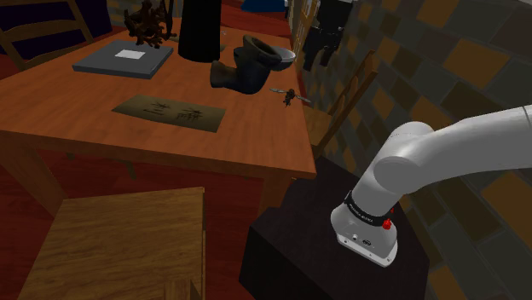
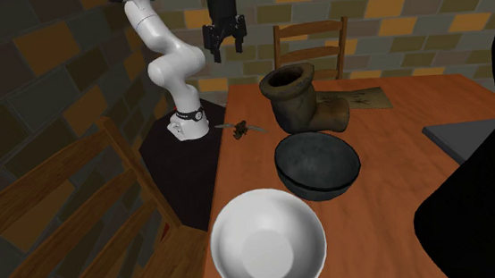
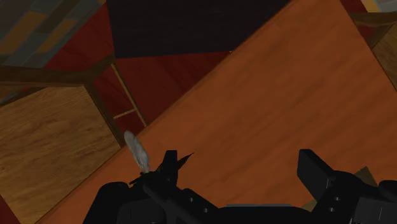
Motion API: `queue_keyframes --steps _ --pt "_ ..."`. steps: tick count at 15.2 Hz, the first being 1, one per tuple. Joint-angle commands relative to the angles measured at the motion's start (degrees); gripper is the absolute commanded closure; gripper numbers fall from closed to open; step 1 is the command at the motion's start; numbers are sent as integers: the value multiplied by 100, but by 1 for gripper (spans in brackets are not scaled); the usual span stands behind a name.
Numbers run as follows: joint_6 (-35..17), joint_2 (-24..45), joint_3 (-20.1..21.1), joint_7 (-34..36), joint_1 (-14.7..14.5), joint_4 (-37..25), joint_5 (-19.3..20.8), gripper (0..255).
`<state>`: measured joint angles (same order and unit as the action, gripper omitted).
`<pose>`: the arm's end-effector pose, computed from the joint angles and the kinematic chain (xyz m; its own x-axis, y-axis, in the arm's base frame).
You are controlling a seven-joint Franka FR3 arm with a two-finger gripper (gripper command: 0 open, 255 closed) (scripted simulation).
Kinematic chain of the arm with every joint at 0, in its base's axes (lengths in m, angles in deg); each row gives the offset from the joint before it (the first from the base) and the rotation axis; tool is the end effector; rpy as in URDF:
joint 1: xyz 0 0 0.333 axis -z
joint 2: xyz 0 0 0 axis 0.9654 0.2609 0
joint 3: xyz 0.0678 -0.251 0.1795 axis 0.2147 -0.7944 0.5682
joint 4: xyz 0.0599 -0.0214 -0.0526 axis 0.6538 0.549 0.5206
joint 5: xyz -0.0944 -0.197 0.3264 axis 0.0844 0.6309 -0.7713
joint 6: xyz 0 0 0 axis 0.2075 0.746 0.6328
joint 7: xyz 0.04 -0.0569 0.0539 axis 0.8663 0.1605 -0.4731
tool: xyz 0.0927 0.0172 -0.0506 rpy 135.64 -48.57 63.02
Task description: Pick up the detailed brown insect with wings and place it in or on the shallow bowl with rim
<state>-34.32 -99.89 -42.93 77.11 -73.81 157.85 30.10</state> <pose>0.3111 -0.0337 0.5899 0.9982 -0.0563 0.0208 -0.0557 -0.9981 -0.0257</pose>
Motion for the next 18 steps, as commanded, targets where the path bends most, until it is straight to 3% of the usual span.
queue_keyframes --steps 1,14,18 --pt "0 0 0 0 0 0 0 0" --pt "-2346 1962 -74 916 641 366 654 0" --pt "-2766 2315 -111 1054 732 433 761 0"
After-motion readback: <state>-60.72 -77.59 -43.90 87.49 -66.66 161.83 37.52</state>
